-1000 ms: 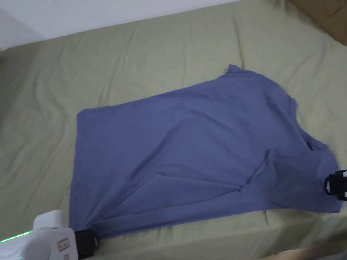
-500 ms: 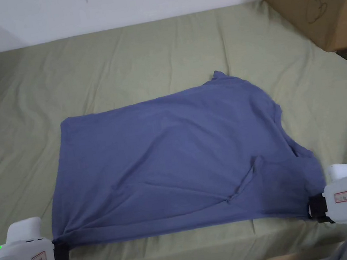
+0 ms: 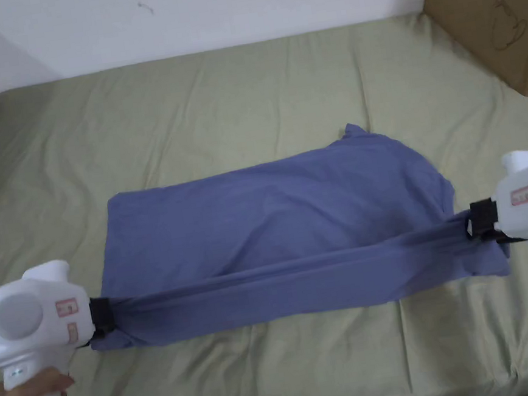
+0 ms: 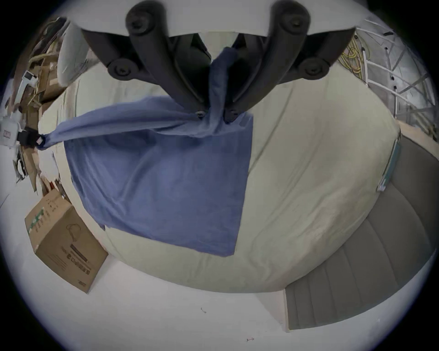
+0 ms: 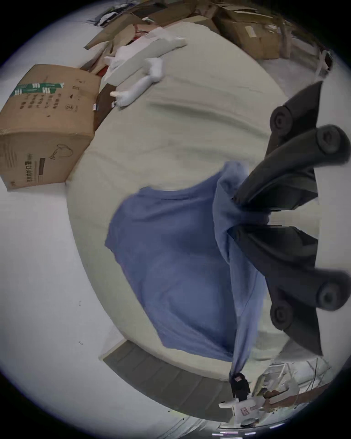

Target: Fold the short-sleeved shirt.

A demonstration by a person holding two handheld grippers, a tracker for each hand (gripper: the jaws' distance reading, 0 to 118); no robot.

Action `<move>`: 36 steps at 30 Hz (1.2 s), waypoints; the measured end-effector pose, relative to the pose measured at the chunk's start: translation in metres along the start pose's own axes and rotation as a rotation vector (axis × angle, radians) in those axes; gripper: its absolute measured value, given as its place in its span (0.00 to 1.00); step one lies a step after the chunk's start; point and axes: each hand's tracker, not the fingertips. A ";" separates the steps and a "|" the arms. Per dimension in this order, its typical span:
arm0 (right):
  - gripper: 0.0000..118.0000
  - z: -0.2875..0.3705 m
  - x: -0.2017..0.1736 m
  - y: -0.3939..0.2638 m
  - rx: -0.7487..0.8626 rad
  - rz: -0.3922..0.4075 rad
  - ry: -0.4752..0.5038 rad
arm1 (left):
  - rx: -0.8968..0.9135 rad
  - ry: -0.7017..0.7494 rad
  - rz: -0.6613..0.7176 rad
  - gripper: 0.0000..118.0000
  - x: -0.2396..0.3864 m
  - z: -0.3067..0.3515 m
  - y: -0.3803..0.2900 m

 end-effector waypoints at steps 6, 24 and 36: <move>0.40 -0.072 -0.011 0.039 -0.123 0.016 -0.078 | -0.106 0.077 0.063 0.78 0.003 -0.055 0.042; 0.00 -0.011 0.009 -0.043 -0.039 0.015 -0.010 | -0.019 0.010 0.131 0.44 -0.031 -0.015 -0.032; 0.87 -0.029 0.033 -0.045 -0.072 -0.044 -0.050 | -0.059 0.003 0.171 0.07 -0.025 -0.066 -0.024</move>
